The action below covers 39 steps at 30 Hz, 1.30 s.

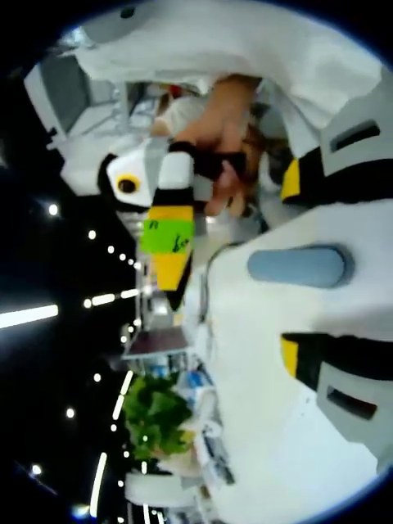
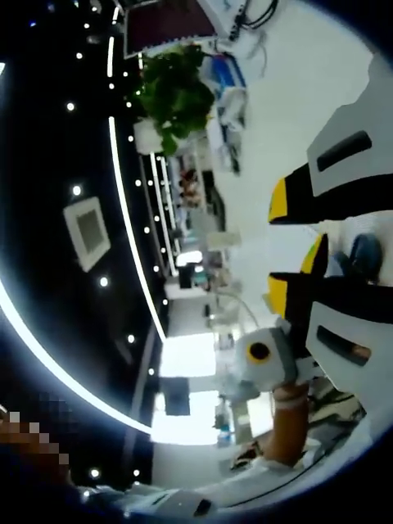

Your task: Pick up the paper insert the paper into the punch align the paper edges press the punch to punch holes

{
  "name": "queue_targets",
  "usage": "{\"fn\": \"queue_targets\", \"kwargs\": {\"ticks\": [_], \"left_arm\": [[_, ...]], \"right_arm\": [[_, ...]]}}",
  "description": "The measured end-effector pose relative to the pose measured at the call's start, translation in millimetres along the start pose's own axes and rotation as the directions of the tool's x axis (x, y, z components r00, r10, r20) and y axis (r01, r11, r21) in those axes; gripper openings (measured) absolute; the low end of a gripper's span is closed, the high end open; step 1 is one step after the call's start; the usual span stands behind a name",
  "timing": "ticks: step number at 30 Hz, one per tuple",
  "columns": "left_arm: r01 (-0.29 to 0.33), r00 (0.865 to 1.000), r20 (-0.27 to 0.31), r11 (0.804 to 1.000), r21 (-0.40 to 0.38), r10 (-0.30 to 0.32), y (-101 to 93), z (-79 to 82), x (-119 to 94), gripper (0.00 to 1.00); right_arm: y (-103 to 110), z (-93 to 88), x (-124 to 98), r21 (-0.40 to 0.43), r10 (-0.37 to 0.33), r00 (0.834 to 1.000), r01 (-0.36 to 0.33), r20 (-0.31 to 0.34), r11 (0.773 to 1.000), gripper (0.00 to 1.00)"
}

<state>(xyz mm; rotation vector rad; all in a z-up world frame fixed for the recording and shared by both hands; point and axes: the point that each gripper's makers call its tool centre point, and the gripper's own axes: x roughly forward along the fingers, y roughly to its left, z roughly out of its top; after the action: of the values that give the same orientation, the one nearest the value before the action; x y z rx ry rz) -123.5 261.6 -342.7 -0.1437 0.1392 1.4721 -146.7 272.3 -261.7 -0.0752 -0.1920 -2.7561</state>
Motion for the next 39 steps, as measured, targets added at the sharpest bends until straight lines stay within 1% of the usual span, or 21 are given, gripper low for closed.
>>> {"fn": "queue_targets", "kwargs": {"ticks": [2, 4, 5, 6, 8, 10, 14, 16, 17, 18, 21, 24, 27, 29, 30, 32, 34, 36, 39], "left_arm": [[-0.005, 1.000, 0.005, 1.000, -0.003, 0.005, -0.2, 2.6, 0.5, 0.65], [-0.023, 1.000, 0.013, 1.000, 0.012, 0.023, 2.0, 9.1, -0.9, 0.66], [-0.025, 1.000, 0.017, 1.000, 0.016, 0.024, 10.2, 13.0, -3.2, 0.67], [-0.025, 1.000, 0.019, 0.999, 0.020, 0.024, 13.0, 15.5, -4.4, 0.67], [-0.027, 0.999, 0.030, 0.999, 0.030, 0.026, 9.6, 21.1, -6.8, 0.67], [-0.033, 0.999, 0.038, 0.999, 0.035, 0.032, 11.2, 28.7, -12.2, 0.67], [-0.048, 0.997, 0.054, 0.998, 0.033, 0.047, 5.2, 35.4, -27.1, 0.68], [-0.067, 0.996, 0.056, 0.997, 0.036, 0.065, 3.9, 35.9, -35.2, 0.70], [-0.101, 0.993, 0.060, 0.994, 0.039, 0.099, 6.1, 36.1, -42.8, 0.72], [-0.121, 0.991, 0.063, 0.992, 0.036, 0.119, 7.3, 35.7, -48.5, 0.74], [-0.157, 0.986, 0.052, 0.987, 0.014, 0.156, 6.8, 27.8, -65.8, 0.73], [-0.197, 0.980, 0.023, 0.980, -0.010, 0.198, 7.3, 13.8, -81.7, 0.76], [-0.235, 0.972, 0.000, 0.972, -0.030, 0.235, 8.6, 2.1, -95.4, 0.78], [-0.278, 0.960, -0.048, 0.959, -0.054, 0.276, 11.9, -11.4, -107.7, 0.82], [-0.303, 0.952, -0.059, 0.952, -0.039, 0.301, 15.0, -14.8, -112.9, 0.84], [-0.317, 0.946, -0.070, 0.948, -0.022, 0.315, 14.6, -18.3, -121.2, 0.82], [-0.327, 0.943, -0.071, 0.944, -0.035, 0.324, 13.4, -19.0, -128.1, 0.82], [-0.330, 0.943, -0.070, 0.943, -0.052, 0.326, 11.7, -19.5, -132.5, 0.82], [-0.331, 0.943, -0.072, 0.941, -0.070, 0.326, 11.6, -23.7, -134.4, 0.81]], "right_arm": [[-1.8, 5.0, -2.7, 0.007, 0.000, 1.000, 0.000, 0.010, 1.000, 0.28], [-4.4, 11.4, -6.8, 0.001, -0.004, 1.000, 0.004, 0.021, 1.000, 0.28], [-5.7, 13.8, -8.5, -0.003, -0.006, 1.000, 0.006, 0.026, 1.000, 0.28], [-6.7, 15.3, -9.6, -0.006, -0.008, 1.000, 0.008, 0.029, 1.000, 0.29], [-10.5, 19.8, -12.9, -0.012, -0.013, 0.999, 0.014, 0.036, 1.000, 0.29], [-13.6, 23.2, -15.3, -0.015, -0.015, 0.999, 0.015, 0.043, 1.000, 0.29], [-18.9, 27.7, -19.4, -0.010, -0.012, 0.998, 0.012, 0.054, 1.000, 0.30], [-20.4, 28.2, -20.8, -0.016, -0.010, 0.999, 0.011, 0.053, 1.000, 0.30], [-21.0, 27.9, -21.4, -0.026, -0.008, 0.999, 0.010, 0.051, 1.000, 0.30], [-21.5, 27.8, -22.2, -0.038, -0.004, 0.999, 0.006, 0.051, 0.999, 0.30], [-23.3, 23.5, -24.5, -0.032, 0.010, 1.000, -0.009, 0.028, 0.999, 0.30], [-23.2, 19.1, -26.1, -0.027, 0.028, 1.000, -0.027, 0.009, 0.999, 0.31], [-24.8, 12.8, -27.3, -0.028, 0.037, 0.999, -0.037, -0.021, 0.999, 0.37], [-26.2, 7.6, -27.9, -0.038, 0.038, 0.998, -0.040, -0.046, 0.998, 0.43], [-25.9, 4.6, -28.6, -0.055, 0.045, 0.997, -0.049, -0.061, 0.997, 0.44], [-23.9, -4.3, -30.6, -0.107, 0.064, 0.992, -0.076, -0.111, 0.991, 0.48], [-22.8, -10.0, -32.0, -0.148, 0.068, 0.987, -0.089, -0.142, 0.985, 0.51], [-18.8, -13.3, -33.8, -0.181, 0.083, 0.985, -0.110, -0.149, 0.977, 0.51], [-15.7, -16.8, -36.0, -0.171, 0.106, 0.982, -0.132, -0.153, 0.976, 0.51]]}}
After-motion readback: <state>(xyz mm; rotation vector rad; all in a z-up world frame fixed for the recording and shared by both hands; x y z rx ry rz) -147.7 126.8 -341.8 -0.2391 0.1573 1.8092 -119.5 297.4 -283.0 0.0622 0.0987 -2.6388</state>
